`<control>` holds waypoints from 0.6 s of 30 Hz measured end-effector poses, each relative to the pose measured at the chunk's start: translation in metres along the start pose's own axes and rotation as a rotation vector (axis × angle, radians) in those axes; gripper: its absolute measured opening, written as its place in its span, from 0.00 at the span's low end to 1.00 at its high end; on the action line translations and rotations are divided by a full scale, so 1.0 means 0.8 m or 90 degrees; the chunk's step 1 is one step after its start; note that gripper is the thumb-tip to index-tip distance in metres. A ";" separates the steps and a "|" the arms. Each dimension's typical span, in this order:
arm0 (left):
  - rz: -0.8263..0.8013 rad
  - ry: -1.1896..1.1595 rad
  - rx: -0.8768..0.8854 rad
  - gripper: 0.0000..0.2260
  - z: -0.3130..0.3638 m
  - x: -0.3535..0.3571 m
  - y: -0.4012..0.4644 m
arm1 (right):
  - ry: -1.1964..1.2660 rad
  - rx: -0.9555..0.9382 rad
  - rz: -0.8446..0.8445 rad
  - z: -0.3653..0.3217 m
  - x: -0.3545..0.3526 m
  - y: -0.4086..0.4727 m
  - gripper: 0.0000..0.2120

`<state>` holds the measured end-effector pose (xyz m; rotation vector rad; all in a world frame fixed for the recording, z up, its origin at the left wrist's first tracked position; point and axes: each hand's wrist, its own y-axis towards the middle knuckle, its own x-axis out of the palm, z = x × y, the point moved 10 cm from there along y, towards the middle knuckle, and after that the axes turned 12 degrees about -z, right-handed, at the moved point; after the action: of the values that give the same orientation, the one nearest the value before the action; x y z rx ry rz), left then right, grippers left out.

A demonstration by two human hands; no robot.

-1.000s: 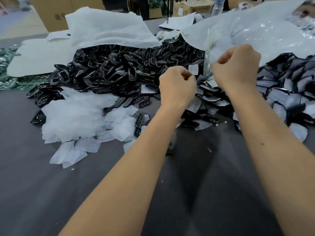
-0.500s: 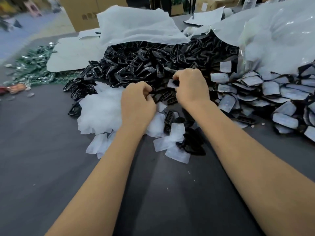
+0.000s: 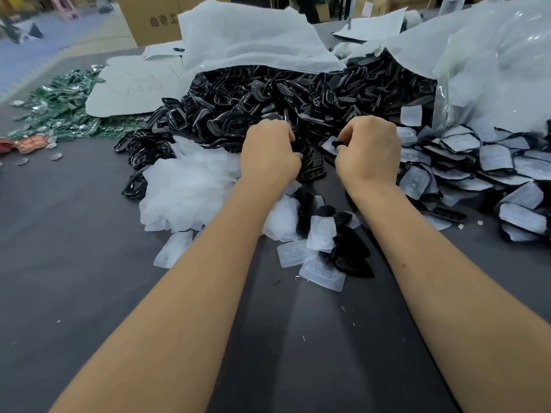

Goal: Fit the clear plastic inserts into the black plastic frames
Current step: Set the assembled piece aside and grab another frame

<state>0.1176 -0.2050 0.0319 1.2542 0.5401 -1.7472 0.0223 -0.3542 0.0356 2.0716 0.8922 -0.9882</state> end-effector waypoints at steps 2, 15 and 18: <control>-0.005 -0.025 -0.018 0.04 -0.003 -0.004 -0.002 | 0.014 -0.001 0.023 0.000 -0.005 -0.002 0.09; 0.129 0.136 -0.127 0.18 -0.037 -0.043 -0.024 | 0.303 -0.193 0.021 -0.070 0.013 -0.032 0.04; 0.169 0.051 -0.077 0.11 -0.034 -0.059 -0.022 | 0.293 -0.213 -0.035 -0.076 0.028 -0.033 0.07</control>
<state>0.1213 -0.1565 0.0614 1.2533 0.4935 -1.4281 0.0347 -0.2857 0.0400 2.0151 1.2548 -0.3497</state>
